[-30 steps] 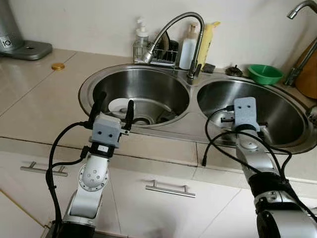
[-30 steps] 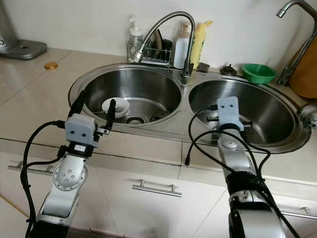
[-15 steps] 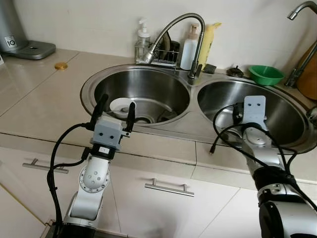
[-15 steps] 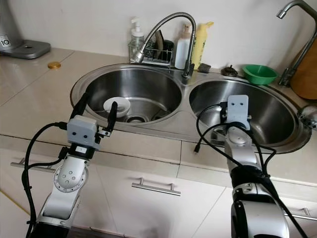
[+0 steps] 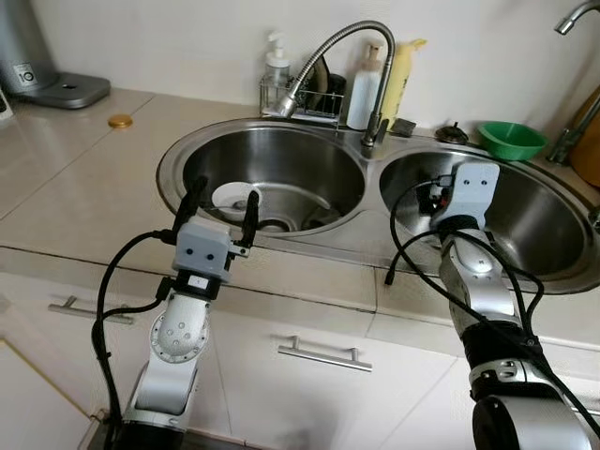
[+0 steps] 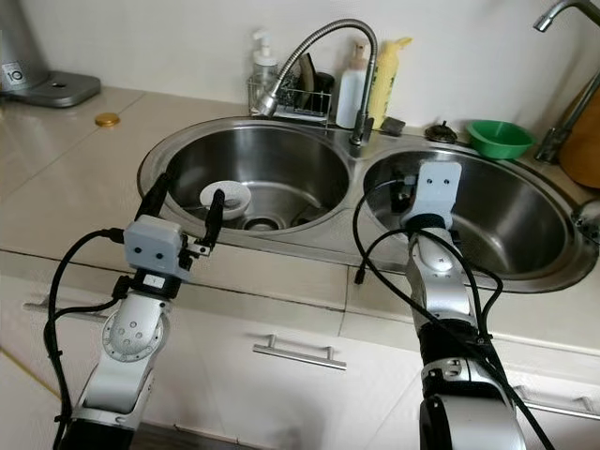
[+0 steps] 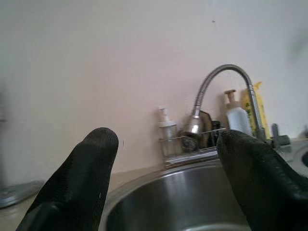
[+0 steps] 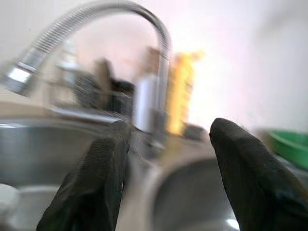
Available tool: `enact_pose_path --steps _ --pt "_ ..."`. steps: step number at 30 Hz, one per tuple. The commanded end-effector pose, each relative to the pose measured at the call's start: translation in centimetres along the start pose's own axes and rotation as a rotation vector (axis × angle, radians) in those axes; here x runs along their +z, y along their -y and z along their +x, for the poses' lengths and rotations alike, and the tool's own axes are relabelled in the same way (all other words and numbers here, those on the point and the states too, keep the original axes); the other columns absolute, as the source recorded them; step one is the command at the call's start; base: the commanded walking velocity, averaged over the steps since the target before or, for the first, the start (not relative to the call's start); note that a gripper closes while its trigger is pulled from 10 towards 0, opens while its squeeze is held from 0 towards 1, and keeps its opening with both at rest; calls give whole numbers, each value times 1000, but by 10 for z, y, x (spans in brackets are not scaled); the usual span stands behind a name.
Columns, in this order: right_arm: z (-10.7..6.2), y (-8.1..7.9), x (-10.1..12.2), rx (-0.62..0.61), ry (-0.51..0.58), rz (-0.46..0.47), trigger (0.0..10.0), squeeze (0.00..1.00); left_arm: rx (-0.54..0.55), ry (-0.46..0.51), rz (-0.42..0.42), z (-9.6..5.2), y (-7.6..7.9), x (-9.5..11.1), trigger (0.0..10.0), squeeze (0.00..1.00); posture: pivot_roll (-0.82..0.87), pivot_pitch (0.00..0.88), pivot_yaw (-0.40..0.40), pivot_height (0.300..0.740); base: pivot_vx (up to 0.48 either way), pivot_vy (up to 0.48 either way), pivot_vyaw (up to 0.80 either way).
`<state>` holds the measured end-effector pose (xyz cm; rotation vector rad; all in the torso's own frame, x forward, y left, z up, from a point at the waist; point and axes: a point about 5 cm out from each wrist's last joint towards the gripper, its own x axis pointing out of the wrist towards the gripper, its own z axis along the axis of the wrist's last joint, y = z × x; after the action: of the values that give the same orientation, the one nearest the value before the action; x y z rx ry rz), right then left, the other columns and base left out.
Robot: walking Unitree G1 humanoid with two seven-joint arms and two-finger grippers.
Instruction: Kitchen organization
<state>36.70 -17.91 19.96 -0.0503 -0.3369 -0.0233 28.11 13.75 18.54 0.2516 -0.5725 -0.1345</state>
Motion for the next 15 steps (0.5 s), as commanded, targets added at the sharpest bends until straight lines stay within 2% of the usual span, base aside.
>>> enact_pose_path --steps 1,7,10,15 --pt "0 -9 10 32 63 -4 10000 0 4 16 -3 1 -2 3 10000 0 45 0 -67 740 0 480 0" --pt "-6 -15 18 52 127 -42 10000 0 -2 7 1 -2 -3 1 10000 0 43 0 -67 740 0 480 0" --pt "-14 -20 18 77 140 -49 10000 0 -6 5 -1 -2 -2 1 10000 0 41 0 -68 740 0 480 0" --pt "-23 -23 18 97 153 -34 10000 0 -7 4 -3 -2 -1 0 10000 0 38 0 -67 740 0 480 0"
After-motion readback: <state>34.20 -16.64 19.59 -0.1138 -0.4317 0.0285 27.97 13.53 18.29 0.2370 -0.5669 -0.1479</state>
